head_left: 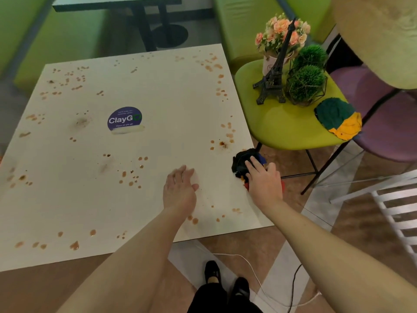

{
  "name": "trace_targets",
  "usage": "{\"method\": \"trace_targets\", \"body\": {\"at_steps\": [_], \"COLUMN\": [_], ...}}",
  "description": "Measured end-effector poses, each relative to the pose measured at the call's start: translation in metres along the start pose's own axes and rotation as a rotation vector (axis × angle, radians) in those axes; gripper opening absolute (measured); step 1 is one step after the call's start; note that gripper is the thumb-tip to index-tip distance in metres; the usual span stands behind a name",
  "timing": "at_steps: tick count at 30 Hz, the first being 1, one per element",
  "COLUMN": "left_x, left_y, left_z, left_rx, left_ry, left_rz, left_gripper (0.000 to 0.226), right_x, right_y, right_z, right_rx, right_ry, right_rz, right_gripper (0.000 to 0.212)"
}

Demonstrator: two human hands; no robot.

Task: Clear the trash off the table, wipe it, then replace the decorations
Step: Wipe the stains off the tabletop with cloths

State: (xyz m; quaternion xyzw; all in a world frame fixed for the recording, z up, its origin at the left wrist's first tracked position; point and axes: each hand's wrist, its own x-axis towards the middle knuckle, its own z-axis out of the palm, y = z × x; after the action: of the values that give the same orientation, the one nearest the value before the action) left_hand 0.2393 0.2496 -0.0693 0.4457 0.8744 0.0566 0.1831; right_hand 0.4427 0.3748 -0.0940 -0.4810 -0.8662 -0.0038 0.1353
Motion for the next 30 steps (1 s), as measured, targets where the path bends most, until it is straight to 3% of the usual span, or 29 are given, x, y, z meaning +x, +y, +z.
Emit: {"method": "trace_targets", "body": {"at_steps": [7,13,21,24,27,30], "left_x": [-0.001,-0.002,-0.002,-0.001,-0.003,-0.018], "left_y": [0.001,0.000,0.001,0.002,0.007,0.016], "left_z": [-0.001,0.001,-0.007,-0.010,-0.015,-0.016], "left_rx": [-0.004,-0.005,0.006,0.022,-0.008,-0.088], "left_ry": [-0.003,0.017,0.005,0.010,0.027,0.082], "left_rz": [0.016,0.017,0.053,0.063,0.007,-0.099], "left_gripper": [0.047,0.048,0.050,0.050,0.044,0.035], "right_x": [-0.022,-0.011,-0.036,-0.012,-0.009,-0.025], "right_y": [0.028,-0.004,0.021,0.012,-0.008,-0.004], "right_z": [-0.017,-0.006,-0.020,-0.019,-0.015,-0.017], "right_rx": [0.065,0.152,0.161,0.178,0.200,0.188], "right_ry": [-0.006,0.030,-0.039,-0.064,-0.120,-0.186], "right_rz": [-0.210,-0.002,-0.305,-0.215,-0.152,-0.263], "right_gripper": [0.039,0.032,0.040,0.035,0.030,0.037]}}
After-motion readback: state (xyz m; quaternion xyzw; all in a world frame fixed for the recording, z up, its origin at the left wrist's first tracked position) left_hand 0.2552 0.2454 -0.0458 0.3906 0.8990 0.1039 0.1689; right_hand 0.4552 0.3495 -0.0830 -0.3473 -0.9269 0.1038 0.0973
